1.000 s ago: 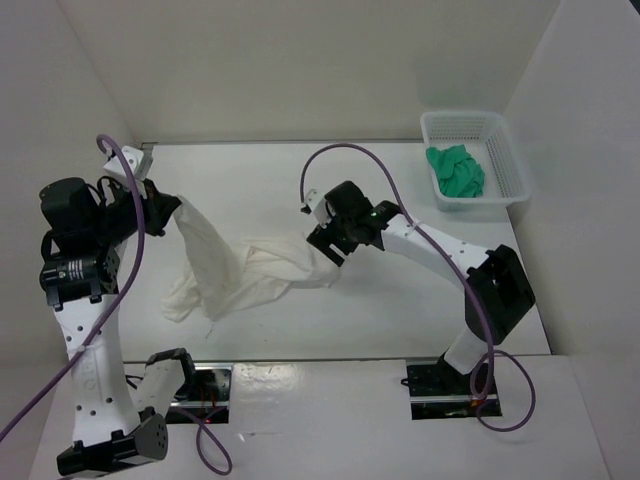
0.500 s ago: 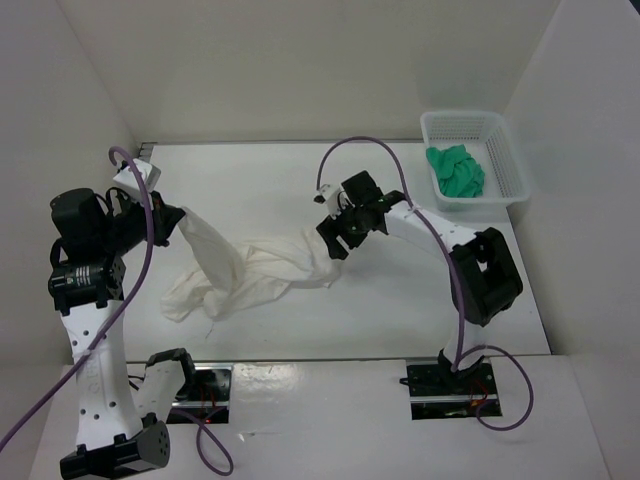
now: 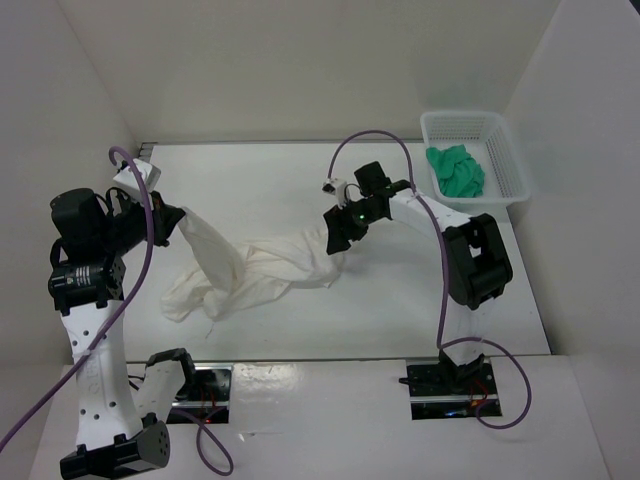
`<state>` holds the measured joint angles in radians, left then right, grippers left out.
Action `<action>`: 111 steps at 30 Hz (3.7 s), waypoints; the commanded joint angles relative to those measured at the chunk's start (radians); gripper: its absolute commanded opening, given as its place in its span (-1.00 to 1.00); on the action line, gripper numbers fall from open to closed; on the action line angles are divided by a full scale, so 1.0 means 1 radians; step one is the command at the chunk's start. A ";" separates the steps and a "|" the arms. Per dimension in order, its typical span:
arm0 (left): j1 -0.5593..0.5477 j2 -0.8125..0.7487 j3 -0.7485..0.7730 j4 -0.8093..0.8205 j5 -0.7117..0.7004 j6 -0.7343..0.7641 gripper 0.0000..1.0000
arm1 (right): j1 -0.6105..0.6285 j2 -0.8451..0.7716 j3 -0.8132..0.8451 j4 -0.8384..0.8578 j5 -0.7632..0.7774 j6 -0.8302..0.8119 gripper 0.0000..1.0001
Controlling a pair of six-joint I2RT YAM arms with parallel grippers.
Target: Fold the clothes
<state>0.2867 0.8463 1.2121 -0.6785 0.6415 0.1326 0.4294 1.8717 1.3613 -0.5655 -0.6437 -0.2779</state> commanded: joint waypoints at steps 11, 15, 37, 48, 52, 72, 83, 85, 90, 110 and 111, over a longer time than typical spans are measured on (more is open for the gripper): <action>0.006 -0.013 0.003 0.039 0.024 0.032 -0.99 | 0.006 0.009 -0.014 -0.036 -0.060 -0.007 0.44; 0.006 -0.013 0.012 0.039 0.024 0.032 -0.99 | 0.006 0.027 -0.034 -0.036 -0.085 -0.007 0.44; 0.006 -0.013 0.012 0.030 0.024 0.032 -0.99 | 0.006 0.080 -0.068 -0.091 -0.224 -0.090 0.28; 0.006 -0.013 0.021 0.030 0.034 0.032 -0.99 | 0.006 0.080 -0.039 -0.082 -0.287 -0.090 0.28; 0.006 -0.013 0.021 0.030 0.034 0.032 -0.99 | 0.006 0.069 -0.039 -0.082 -0.298 -0.099 0.28; 0.006 -0.004 0.021 0.030 0.043 0.032 -0.99 | -0.103 0.041 -0.057 -0.033 -0.422 -0.066 0.19; 0.006 -0.004 0.021 0.030 0.043 0.032 -0.99 | -0.103 0.078 -0.076 0.010 -0.366 -0.047 0.19; 0.006 -0.004 0.021 0.030 0.043 0.032 -0.99 | -0.103 0.105 -0.053 0.019 -0.353 -0.047 0.19; 0.006 -0.004 0.021 0.030 0.043 0.032 -0.99 | -0.103 0.139 -0.031 0.019 -0.353 -0.038 0.19; 0.006 -0.004 0.021 0.020 0.043 0.032 -0.99 | -0.046 0.219 -0.001 0.019 -0.408 -0.066 0.21; 0.006 -0.004 0.021 0.020 0.043 0.032 -0.99 | -0.046 0.219 -0.001 0.009 -0.409 -0.066 0.21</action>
<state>0.2867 0.8467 1.2121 -0.6796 0.6598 0.1539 0.3756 2.0872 1.3148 -0.5747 -1.0069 -0.3233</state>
